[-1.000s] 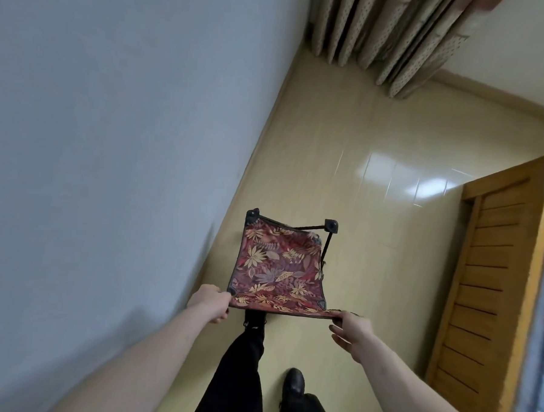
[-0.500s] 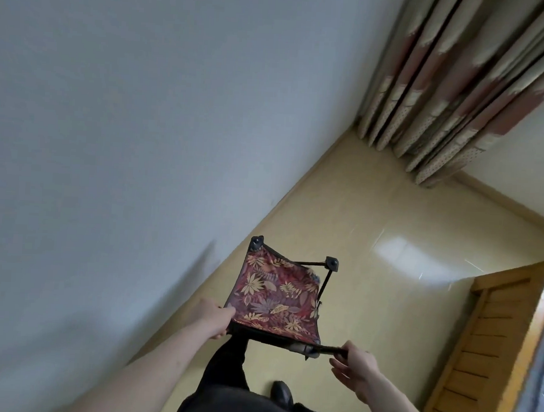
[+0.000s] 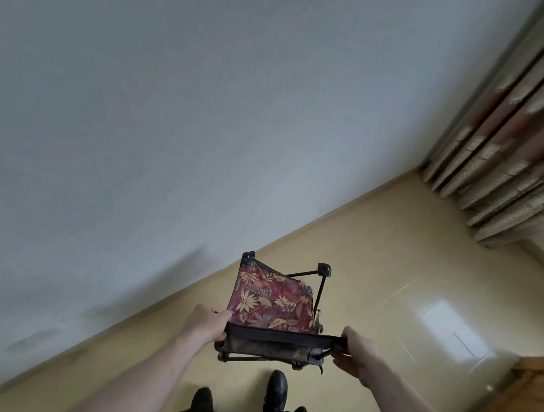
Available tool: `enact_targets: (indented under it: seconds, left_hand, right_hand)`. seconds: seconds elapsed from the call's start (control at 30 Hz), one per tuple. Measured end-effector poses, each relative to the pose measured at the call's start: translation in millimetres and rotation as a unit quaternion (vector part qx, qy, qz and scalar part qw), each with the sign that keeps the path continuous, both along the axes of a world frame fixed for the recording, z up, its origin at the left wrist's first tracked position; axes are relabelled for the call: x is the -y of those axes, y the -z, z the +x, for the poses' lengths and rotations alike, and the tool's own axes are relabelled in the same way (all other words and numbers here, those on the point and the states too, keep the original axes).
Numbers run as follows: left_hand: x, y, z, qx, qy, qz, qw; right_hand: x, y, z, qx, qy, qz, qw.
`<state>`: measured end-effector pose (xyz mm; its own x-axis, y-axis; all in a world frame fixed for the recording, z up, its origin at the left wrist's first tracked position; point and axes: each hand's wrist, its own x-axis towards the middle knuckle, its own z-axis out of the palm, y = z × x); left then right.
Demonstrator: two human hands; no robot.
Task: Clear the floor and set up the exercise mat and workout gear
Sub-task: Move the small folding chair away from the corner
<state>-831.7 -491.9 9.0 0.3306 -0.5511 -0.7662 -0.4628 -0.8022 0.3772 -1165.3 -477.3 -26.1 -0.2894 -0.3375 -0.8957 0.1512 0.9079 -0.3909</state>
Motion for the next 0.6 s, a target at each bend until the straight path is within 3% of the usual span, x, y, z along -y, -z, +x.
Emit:
enact_targets:
  seconds: [0.23,0.6]
  left_hand:
    - [-89.2,-17.6,58.5,0.009,-0.074,-0.028,0.997]
    - [-245.8,-21.9,183.7,-0.028,-0.227,-0.08,0.97]
  right_hand:
    - [-27.9,-5.8,61.1,-0.01,-0.125,-0.008,0.992]
    - [-94.4,-39.1,206.6,-0.026,-0.233,-0.077,0.969]
